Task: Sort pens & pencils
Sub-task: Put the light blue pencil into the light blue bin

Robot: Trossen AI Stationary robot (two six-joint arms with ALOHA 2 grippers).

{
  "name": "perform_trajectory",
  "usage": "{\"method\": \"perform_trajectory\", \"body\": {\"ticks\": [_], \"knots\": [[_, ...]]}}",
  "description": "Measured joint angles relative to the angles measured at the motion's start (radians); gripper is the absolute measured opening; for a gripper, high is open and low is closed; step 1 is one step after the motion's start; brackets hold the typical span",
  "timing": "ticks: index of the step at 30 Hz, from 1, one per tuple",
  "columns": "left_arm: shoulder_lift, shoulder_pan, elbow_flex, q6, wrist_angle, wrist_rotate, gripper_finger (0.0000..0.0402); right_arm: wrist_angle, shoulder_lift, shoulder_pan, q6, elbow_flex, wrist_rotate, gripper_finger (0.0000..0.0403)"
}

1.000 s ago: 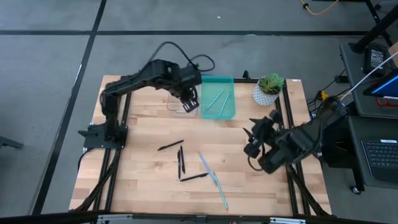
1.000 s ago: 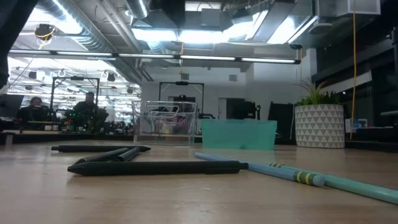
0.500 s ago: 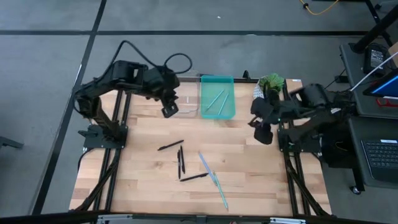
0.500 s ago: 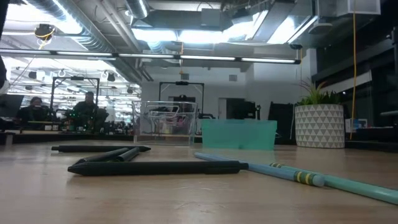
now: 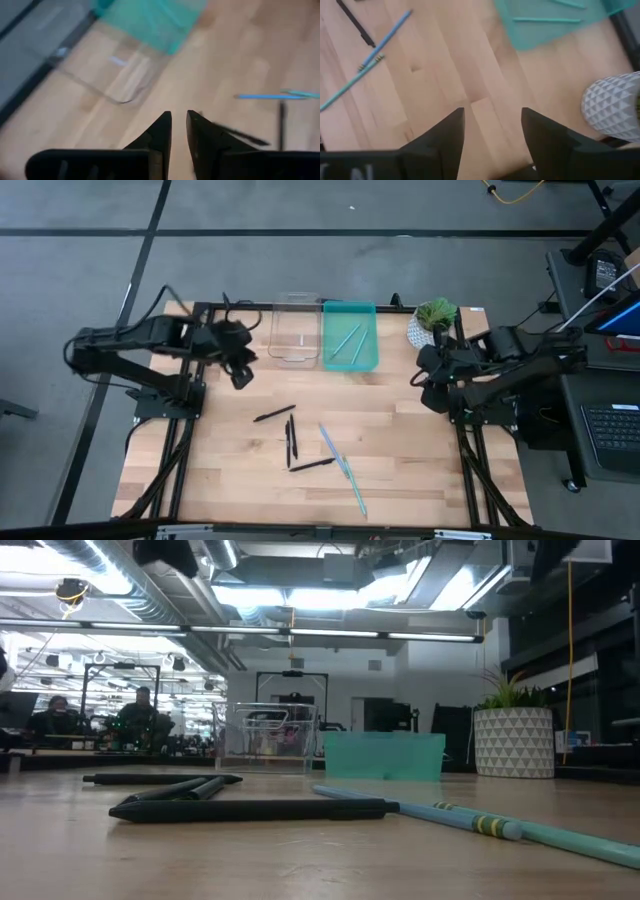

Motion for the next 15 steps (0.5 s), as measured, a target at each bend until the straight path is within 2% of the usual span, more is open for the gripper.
{"method": "perform_trajectory", "body": {"ticks": [4, 8, 11, 15], "knots": [[-0.095, -0.034, -0.206, 0.001, 0.237, 0.07, 0.0053, 0.167, -0.067, 0.025, -0.026, -0.178, -0.038, 0.0196], [-0.111, -0.056, -0.361, 0.057, 0.496, 0.15, 0.0055, 0.431, -0.088, 0.072, -0.064, -0.328, -0.12, 0.0196], [-0.081, -0.066, -0.438, 0.087, 0.67, 0.184, 0.0053, 0.607, -0.083, 0.107, -0.098, -0.413, -0.138, 0.0196], [-0.028, -0.065, -0.484, 0.07, 0.749, 0.188, 0.0067, 0.777, -0.073, 0.128, -0.11, -0.498, -0.131, 0.0196]]}}
